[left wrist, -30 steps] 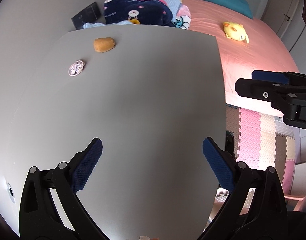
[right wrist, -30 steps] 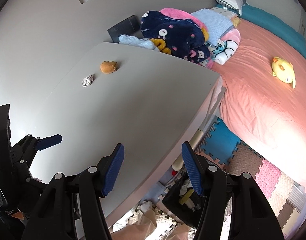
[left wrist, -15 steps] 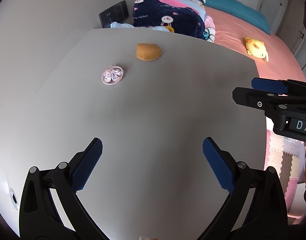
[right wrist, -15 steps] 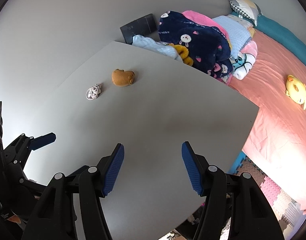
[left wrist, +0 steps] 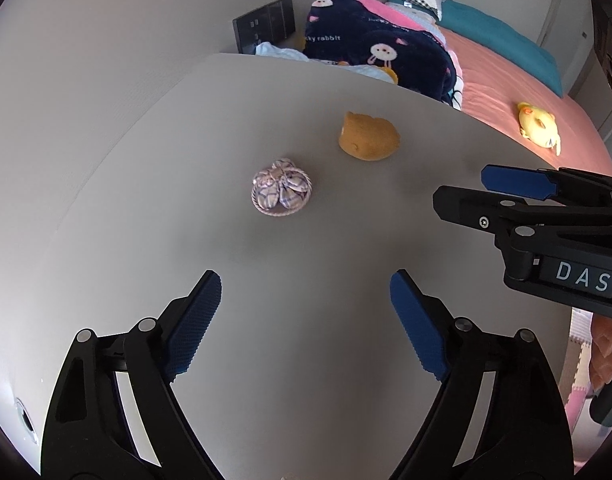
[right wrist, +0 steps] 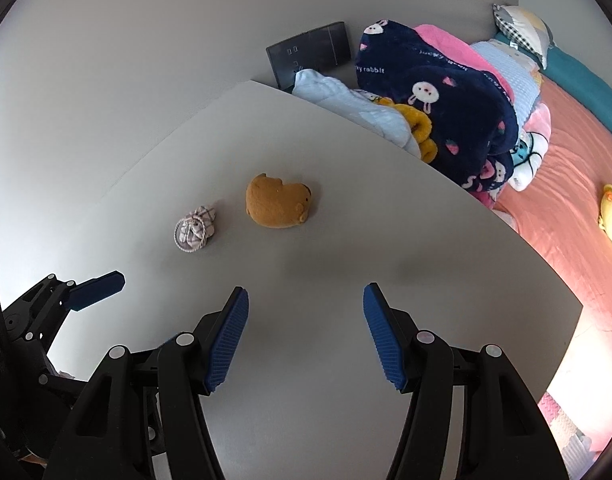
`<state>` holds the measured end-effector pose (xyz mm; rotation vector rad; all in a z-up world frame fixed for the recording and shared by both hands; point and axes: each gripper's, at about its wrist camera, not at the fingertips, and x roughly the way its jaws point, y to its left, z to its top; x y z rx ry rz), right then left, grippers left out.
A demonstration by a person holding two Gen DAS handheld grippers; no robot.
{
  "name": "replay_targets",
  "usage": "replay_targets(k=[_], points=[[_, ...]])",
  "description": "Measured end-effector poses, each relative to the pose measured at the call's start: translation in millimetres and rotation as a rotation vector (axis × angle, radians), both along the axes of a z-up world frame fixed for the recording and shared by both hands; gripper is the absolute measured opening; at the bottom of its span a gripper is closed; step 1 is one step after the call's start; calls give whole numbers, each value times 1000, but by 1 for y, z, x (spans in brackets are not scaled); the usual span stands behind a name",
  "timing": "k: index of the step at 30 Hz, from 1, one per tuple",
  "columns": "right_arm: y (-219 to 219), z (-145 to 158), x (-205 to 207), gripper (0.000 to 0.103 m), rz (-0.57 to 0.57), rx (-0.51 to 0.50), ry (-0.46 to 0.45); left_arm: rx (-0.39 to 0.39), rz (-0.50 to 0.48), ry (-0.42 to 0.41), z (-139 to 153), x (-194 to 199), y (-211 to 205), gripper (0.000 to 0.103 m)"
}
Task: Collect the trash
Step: 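Grasp the pink-white hair clip with the left tool while the right tool grasps the brown sponge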
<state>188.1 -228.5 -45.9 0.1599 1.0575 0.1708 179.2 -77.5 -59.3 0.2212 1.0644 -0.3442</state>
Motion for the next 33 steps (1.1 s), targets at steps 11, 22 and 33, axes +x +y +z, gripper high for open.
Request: replay_targets(k=[11, 22, 33], points=[[17, -8, 49, 61, 35, -54, 11, 2, 30, -3, -7, 45, 7, 77], [28, -16, 82, 51, 79, -125, 32, 8, 41, -15, -10, 72, 9, 65], [19, -17, 77, 39, 60, -90, 40, -21, 8, 1, -13, 81, 6, 35]])
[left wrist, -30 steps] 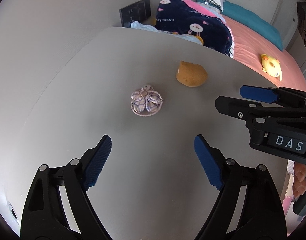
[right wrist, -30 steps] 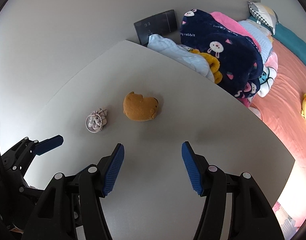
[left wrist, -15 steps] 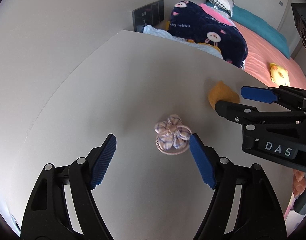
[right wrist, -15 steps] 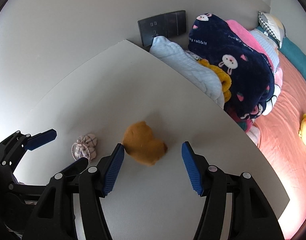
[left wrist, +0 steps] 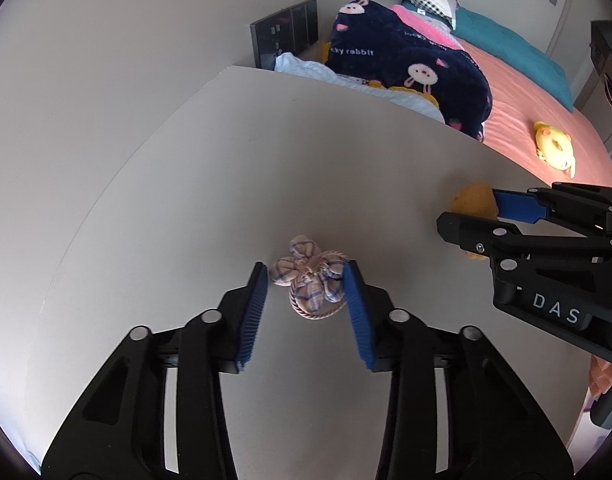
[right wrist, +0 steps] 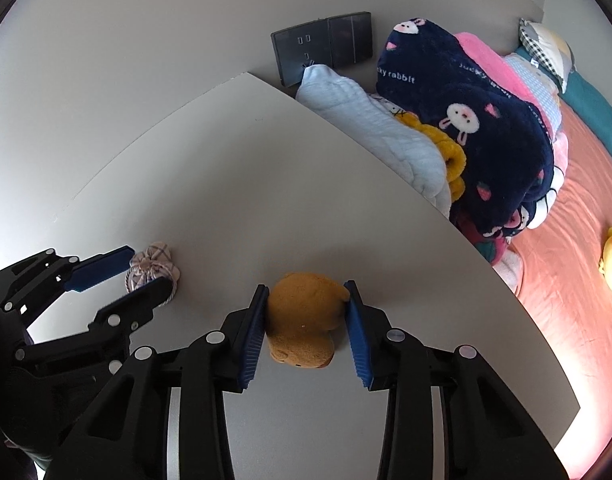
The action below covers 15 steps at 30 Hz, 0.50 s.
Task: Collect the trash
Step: 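Grasp the pink-white hair clip with the left tool while the right tool grasps the brown sponge, then carry the hair clip and brown sponge down over the black bin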
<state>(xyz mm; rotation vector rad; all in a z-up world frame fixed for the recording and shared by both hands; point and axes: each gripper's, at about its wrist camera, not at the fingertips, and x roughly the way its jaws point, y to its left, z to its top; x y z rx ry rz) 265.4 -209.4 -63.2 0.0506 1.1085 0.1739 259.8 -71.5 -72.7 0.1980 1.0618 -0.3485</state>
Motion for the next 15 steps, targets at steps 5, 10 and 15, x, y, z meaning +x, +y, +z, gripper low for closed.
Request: replay_targets(k=[5, 10, 15], points=[[-6, 6, -10, 39, -10, 18, -4, -12, -14, 4, 0, -2, -5, 24], [-12, 17, -24, 39, -15, 31, -16, -14, -3, 2, 4, -9, -8, 23], [-18, 29, -40, 39, -13, 45, -30, -20, -20, -16, 14, -25, -13, 23]])
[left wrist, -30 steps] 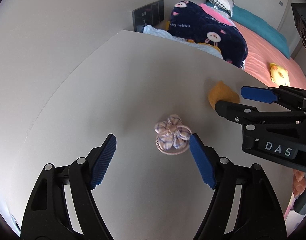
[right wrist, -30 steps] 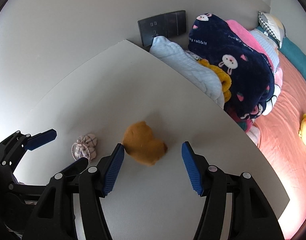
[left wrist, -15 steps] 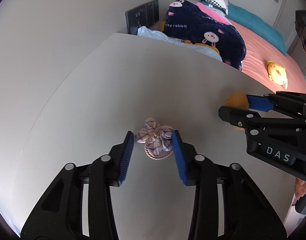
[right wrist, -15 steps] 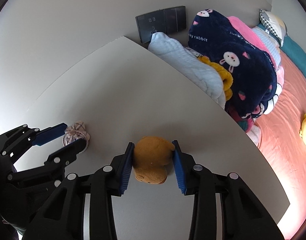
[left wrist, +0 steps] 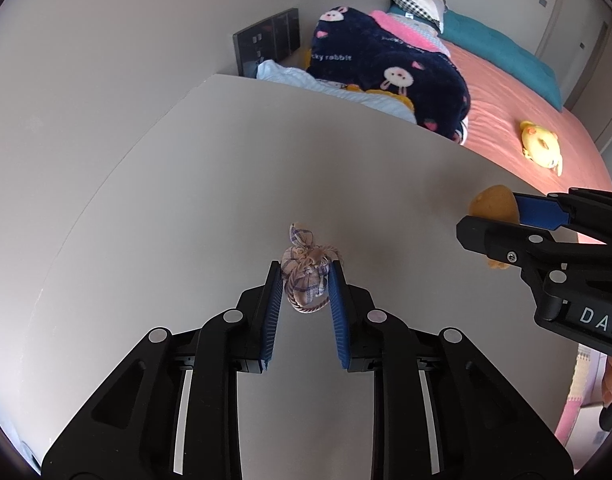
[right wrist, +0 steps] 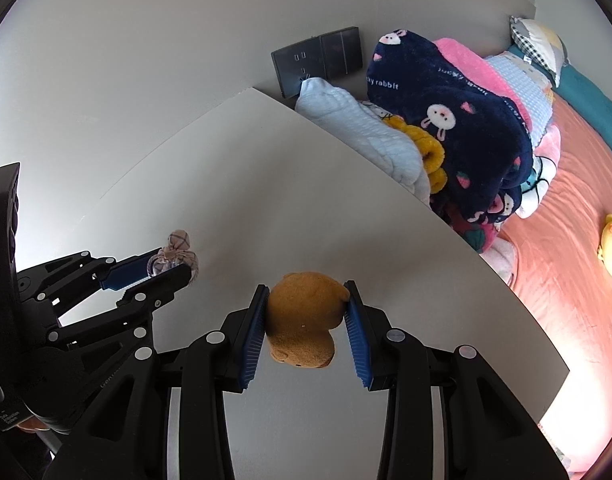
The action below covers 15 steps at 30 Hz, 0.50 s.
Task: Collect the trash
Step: 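Carry the hair clip and brown sponge down over the black bin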
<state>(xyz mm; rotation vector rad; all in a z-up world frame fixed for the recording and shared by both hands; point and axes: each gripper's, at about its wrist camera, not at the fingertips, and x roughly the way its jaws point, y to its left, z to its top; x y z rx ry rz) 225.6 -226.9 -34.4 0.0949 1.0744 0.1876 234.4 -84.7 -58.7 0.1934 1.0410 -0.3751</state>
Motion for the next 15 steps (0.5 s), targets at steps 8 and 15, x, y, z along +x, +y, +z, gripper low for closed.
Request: replay_targets(k=[8, 15], points=[[-9, 16, -35, 39, 2, 11, -17, 1, -18, -26, 18, -36, -8, 23], [-21, 29, -70, 39, -8, 24, -32, -12, -36, -48, 34, -68, -16, 23]])
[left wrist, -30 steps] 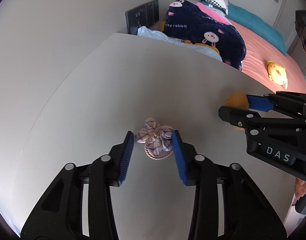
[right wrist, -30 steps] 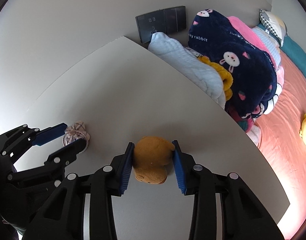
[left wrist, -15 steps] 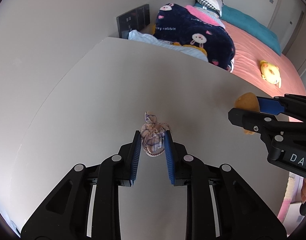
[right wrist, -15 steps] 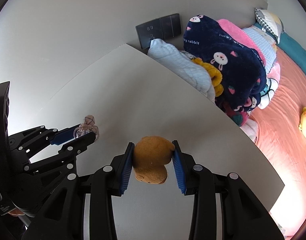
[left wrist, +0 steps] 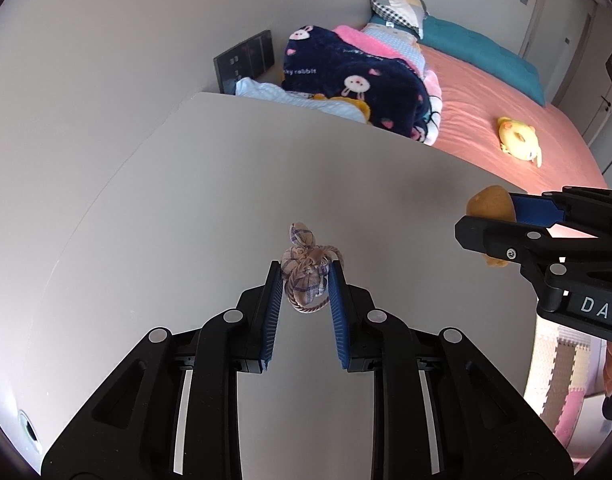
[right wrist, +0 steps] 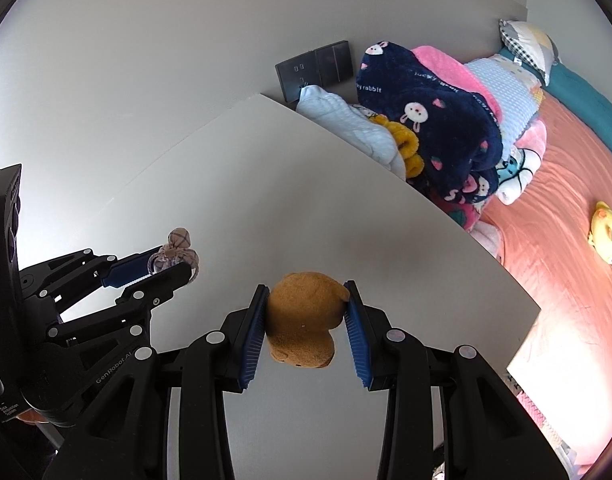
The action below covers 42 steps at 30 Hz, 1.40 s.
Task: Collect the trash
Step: 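Carry the hair clip and brown sponge down over the black bin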
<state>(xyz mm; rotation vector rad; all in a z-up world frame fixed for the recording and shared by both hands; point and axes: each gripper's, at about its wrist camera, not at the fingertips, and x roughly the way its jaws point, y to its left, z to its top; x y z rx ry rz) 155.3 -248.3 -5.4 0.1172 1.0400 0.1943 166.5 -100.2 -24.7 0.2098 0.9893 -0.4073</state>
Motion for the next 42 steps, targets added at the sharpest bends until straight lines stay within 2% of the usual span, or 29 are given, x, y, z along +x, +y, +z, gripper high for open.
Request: replay_targets(k=[11, 26, 42], points=[[-21, 11, -57, 39, -24, 22, -4, -17, -95, -33, 20, -55, -25, 23], [-50, 14, -124, 39, -73, 46, -8, -9, -194, -19, 24, -113, -53, 23], [-102, 10, -191, 39, -158, 67, 7, -14, -354, 9, 21, -169, -108, 23]])
